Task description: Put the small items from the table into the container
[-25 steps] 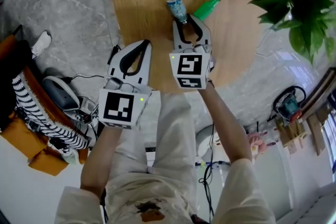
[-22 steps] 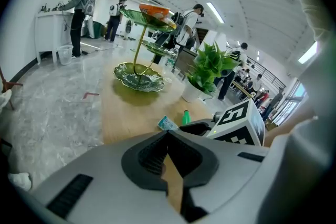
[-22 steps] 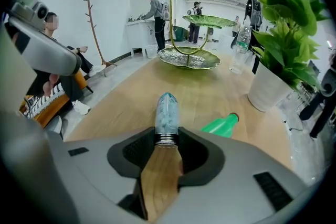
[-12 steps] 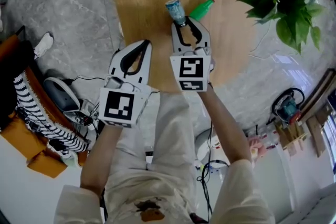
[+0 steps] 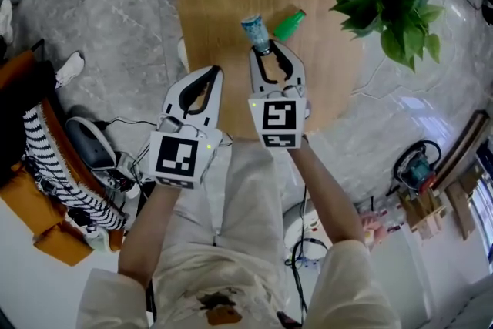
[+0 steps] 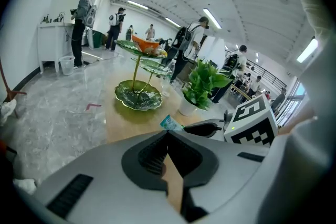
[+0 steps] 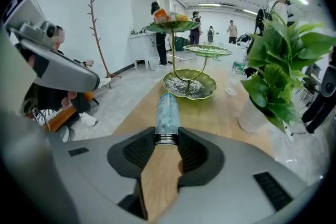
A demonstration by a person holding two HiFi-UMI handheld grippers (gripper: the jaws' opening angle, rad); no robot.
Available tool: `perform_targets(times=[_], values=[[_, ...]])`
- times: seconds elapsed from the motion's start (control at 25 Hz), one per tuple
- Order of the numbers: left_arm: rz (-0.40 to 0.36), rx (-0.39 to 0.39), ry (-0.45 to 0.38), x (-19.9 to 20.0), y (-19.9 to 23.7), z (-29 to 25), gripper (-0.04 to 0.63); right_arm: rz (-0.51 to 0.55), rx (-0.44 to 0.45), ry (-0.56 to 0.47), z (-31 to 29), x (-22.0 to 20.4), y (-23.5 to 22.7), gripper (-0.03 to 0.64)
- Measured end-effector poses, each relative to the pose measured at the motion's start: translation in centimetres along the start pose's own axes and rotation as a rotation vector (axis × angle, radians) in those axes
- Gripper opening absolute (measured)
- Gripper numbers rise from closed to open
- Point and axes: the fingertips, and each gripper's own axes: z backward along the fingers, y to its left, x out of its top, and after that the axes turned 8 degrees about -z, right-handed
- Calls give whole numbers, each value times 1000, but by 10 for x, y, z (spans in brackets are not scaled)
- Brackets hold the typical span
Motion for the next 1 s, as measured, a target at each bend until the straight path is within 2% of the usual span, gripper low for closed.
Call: perform_targets(times=[0.52,1.0], values=[[8,33,-34,32,-8,34,9,-2,41,-29,50,40,21,138],[35,79,-87,66,2,69,9,13,95,-56,84,86,51,138]])
